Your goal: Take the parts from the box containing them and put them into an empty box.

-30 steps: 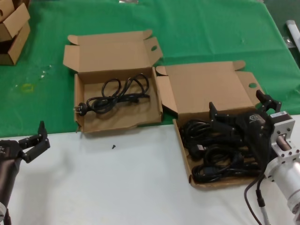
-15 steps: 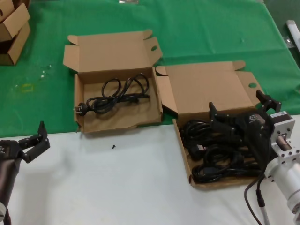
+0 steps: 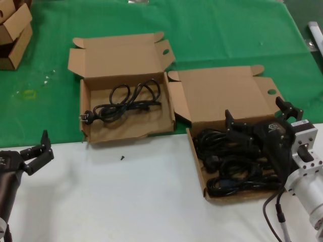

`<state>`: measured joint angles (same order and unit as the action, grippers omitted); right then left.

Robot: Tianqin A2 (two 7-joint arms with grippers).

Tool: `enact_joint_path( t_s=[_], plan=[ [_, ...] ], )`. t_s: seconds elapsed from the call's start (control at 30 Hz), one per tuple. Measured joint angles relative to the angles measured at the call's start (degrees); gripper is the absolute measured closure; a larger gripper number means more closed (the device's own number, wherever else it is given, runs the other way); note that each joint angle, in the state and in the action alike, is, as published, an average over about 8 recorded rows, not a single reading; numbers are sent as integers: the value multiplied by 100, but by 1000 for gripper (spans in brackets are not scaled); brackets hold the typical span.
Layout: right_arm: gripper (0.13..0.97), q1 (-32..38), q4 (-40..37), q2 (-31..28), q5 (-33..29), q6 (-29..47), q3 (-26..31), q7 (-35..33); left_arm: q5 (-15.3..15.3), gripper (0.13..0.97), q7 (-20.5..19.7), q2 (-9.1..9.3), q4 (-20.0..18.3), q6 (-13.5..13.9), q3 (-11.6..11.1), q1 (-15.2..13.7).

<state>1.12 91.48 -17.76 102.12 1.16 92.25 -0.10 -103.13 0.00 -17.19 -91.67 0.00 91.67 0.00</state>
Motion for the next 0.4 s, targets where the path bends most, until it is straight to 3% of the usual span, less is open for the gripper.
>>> enact_joint_path(
  t_s=[0.4],
  plan=[
    [129, 0, 0, 0, 0, 0, 0, 0, 0, 132, 0, 0, 0, 0, 0, 0]
  ],
)
